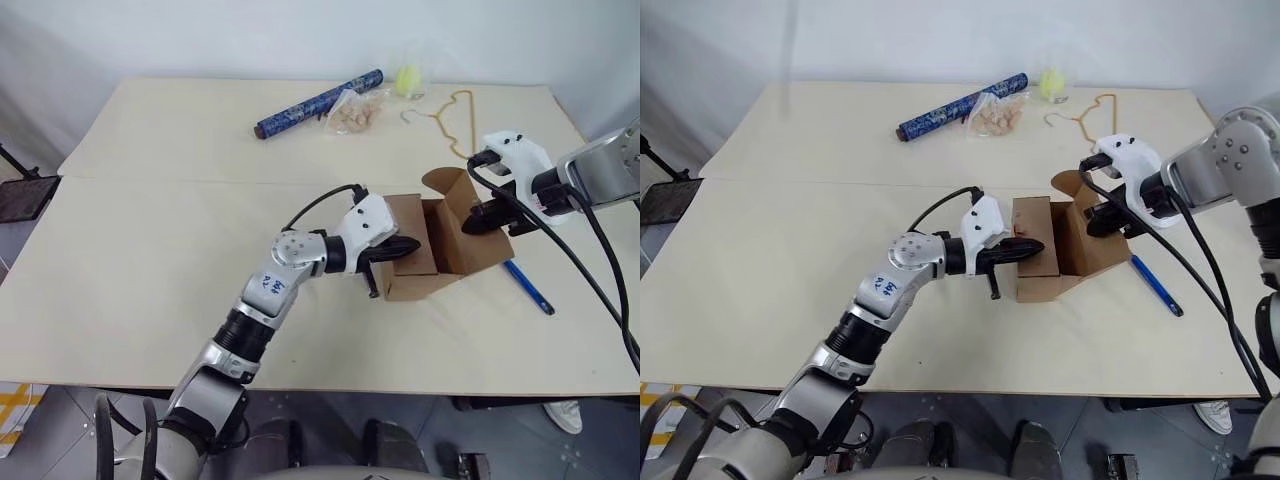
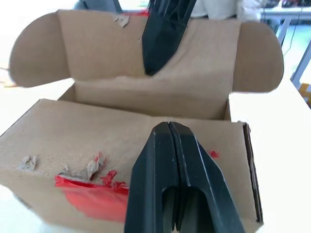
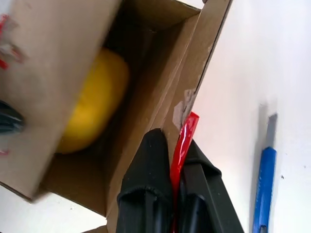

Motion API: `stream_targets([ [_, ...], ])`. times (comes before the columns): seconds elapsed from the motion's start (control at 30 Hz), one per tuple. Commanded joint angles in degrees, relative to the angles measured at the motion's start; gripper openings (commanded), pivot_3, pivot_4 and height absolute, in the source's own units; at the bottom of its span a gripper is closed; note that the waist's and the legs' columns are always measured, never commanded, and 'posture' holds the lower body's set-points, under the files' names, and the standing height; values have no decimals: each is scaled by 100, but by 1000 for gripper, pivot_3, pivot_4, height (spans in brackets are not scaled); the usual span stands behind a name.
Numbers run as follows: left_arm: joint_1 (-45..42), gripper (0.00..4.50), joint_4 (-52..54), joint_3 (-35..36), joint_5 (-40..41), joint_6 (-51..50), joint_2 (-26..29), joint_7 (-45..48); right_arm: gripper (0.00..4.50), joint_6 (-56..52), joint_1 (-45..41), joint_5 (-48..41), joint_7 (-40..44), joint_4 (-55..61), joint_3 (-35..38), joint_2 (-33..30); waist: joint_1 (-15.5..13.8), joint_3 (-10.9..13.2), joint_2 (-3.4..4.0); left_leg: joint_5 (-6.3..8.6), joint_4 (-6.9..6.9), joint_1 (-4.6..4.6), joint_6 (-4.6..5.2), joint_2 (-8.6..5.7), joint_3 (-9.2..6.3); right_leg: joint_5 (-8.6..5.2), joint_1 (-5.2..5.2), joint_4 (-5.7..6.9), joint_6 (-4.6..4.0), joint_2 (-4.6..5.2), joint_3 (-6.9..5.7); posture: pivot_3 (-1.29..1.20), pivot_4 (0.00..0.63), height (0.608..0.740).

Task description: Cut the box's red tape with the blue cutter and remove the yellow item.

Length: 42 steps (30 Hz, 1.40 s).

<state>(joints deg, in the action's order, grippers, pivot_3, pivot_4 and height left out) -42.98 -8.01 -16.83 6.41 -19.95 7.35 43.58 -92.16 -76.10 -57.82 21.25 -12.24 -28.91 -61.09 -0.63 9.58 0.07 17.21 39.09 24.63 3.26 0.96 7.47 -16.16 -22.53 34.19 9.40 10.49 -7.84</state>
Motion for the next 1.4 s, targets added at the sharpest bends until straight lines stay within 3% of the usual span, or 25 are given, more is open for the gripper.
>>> stream_targets([
  [0.03, 265, 0, -40, -22, -115, -443, 285, -26, 56, -34, -165, -340, -43, 129, -74, -163, 32, 0, 1, 0, 0, -1, 0, 0, 0, 0, 1, 0, 0, 0, 0, 0, 150, 740],
  [0.47, 651, 0, 461, 204, 5, -900, 555, -155, 56, -34, -205, -641, 240, 435, -521, -668, 60, -2, -1, 1, 1, -15, 2, -1, 5, 0, 10, 2, 0, 4, 8, 0, 150, 740],
  [1.13, 903, 0, 1264, 629, 362, -1549, 615, -393, 56, -34, 426, 44, 280, 615, 91, -149, -58, 0, 1, 0, 1, 26, 2, -5, 6, 0, -25, 5, 0, 2, 0, 0, 150, 740],
  [1.27, 1061, 849, 1643, 636, 619, -1966, 782, -166, 1002, -34, 781, 148, 429, 926, 552, -136, -60, 0, 1, 0, 1, 30, 2, -4, 5, 1, -26, 2, 1, 1, -1, 0, 150, 740],
  [1.4, 1275, 1976, 1925, 815, 781, -1886, 1050, -35, 2319, 304, 1381, 325, 865, 1270, 1183, -466, -72, 0, 1, 0, 2, 32, 2, -6, 3, 1, -27, 3, 2, 0, -2, 0, 150, 740],
])
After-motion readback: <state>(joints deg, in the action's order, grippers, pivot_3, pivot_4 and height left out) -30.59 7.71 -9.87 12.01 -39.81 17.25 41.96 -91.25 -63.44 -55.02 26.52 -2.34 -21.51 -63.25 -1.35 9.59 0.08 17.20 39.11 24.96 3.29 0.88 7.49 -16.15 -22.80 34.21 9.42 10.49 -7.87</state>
